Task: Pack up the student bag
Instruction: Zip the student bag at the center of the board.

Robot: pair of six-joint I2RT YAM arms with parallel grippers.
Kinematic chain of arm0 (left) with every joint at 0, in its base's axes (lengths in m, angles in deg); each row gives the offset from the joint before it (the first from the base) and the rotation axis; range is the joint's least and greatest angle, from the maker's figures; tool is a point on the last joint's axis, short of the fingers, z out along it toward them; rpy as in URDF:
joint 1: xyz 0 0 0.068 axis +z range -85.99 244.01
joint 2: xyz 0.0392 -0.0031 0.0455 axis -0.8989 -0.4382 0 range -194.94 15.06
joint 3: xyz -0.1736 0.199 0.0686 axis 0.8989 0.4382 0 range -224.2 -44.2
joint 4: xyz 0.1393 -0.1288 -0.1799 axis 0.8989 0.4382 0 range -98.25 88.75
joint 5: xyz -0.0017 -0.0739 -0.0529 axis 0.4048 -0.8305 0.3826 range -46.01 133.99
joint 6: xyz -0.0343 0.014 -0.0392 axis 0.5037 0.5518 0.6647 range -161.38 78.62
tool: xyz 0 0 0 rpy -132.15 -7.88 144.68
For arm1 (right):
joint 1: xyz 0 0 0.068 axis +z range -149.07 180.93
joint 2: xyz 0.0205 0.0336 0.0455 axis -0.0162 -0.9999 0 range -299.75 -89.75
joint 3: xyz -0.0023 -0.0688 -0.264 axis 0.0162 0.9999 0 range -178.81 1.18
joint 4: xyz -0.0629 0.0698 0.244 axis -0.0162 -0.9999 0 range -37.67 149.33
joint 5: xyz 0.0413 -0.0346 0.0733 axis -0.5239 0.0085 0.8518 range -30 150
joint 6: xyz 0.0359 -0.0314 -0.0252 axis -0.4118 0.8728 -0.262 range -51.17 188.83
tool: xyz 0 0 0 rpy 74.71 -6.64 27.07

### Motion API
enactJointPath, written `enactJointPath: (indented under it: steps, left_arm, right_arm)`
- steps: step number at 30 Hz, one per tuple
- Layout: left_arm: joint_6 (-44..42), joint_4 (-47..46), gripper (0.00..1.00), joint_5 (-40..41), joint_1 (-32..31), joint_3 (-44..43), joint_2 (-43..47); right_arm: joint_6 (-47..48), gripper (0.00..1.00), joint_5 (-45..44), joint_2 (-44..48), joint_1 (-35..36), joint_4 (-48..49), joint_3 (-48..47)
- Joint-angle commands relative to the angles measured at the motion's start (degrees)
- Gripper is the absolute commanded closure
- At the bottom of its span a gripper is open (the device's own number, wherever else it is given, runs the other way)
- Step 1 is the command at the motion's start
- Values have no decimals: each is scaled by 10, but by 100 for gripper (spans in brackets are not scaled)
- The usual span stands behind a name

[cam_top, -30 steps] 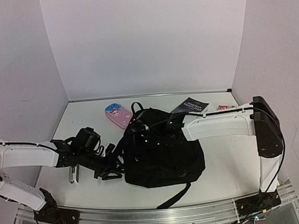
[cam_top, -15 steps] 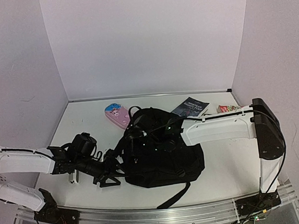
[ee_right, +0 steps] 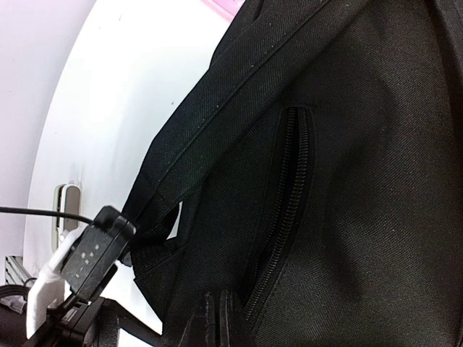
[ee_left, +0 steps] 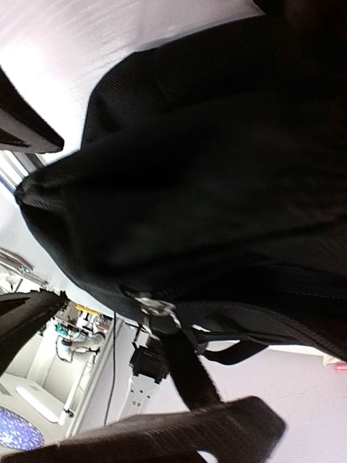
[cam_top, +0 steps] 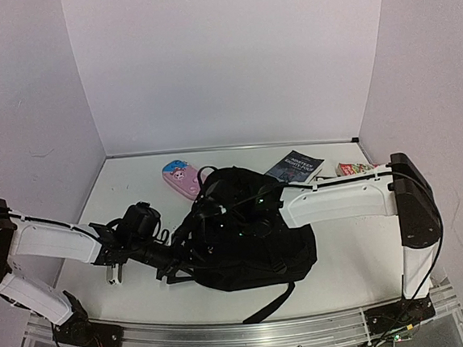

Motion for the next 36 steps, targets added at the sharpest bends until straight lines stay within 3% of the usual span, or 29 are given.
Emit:
enactJointPath:
  steps: [1, 7, 12, 18, 36]
  left_arm:
    - [8, -45, 46, 5, -1, -21, -18]
    - [19, -54, 81, 3, -1, -9, -38]
    - [12, -36, 98, -2, 0, -6, -36]
    - [-6, 9, 100, -12, -1, -8, -33]
    - [-62, 106, 100, -28, -1, -30, -25]
  right_arm:
    - [-9, 100, -19, 18, 5, 12, -10]
    - [-12, 100, -43, 21, 16, -4, -21]
    - [-7, 100, -88, 10, 22, -38, -53]
    - [4, 100, -141, -14, 9, -80, -94]
    - [68, 100, -163, -90, -101, -84, -177]
